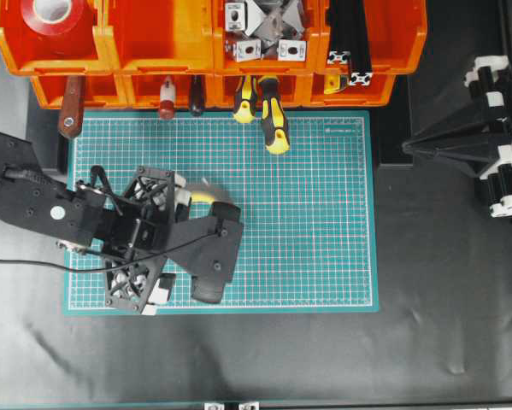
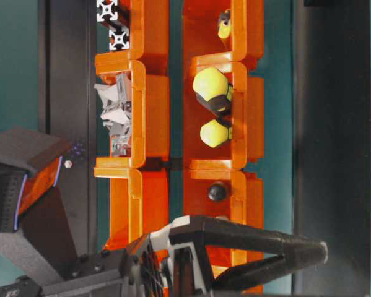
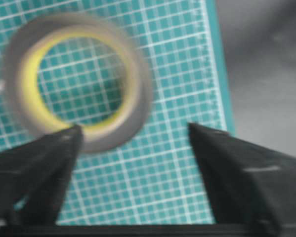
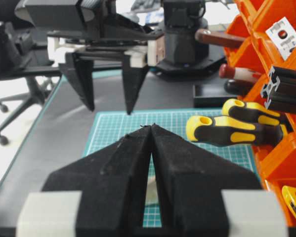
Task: Pick foam from container rack with left arm.
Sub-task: 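Lower the roll flat onto the mat and open the left gripper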
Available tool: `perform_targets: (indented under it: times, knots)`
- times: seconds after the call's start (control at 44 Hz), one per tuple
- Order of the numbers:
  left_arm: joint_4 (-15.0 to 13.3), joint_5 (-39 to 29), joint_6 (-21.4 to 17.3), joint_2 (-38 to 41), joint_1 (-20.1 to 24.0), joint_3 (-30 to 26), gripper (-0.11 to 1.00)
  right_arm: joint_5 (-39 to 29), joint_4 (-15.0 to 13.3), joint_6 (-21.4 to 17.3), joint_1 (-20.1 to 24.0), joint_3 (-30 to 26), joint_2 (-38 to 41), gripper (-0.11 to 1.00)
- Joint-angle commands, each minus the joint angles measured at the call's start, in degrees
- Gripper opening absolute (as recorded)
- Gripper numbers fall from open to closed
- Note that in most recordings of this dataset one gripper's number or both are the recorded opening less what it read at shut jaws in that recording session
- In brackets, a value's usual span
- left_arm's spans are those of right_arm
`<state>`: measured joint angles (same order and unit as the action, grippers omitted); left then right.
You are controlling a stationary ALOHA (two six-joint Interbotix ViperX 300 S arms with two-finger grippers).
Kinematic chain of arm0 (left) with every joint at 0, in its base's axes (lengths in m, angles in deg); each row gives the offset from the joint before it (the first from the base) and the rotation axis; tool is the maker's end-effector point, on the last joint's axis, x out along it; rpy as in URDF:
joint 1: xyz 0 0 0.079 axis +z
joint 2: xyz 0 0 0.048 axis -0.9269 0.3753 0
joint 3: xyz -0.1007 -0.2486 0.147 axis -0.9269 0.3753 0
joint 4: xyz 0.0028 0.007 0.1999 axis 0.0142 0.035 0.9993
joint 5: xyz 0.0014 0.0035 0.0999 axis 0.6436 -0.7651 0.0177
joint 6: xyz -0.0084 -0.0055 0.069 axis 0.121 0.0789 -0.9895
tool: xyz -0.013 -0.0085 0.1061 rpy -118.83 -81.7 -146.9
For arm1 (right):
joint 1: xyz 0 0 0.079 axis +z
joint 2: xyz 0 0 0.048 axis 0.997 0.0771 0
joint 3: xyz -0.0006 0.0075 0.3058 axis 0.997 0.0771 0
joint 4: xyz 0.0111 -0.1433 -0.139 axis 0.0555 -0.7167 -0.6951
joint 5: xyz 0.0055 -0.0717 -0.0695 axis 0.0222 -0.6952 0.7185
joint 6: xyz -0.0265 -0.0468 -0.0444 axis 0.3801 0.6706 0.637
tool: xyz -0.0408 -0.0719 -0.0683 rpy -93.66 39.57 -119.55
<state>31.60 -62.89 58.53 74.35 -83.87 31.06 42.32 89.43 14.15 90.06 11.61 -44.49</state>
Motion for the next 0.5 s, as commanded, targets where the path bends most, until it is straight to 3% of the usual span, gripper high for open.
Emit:
perform_targets:
  times: [0.0, 0.478]
  knots:
    - [0.1, 0.1, 0.2, -1.4, 0.1, -0.2, 0.89, 0.6, 0.3, -0.1, 0.1, -1.8, 0.3, 0.01]
    - [0.2, 2.2, 1.3, -4.4, -0.4, 1.2, 0.89, 0.6, 0.2, -0.1, 0.1, -1.8, 0.3, 0.01]
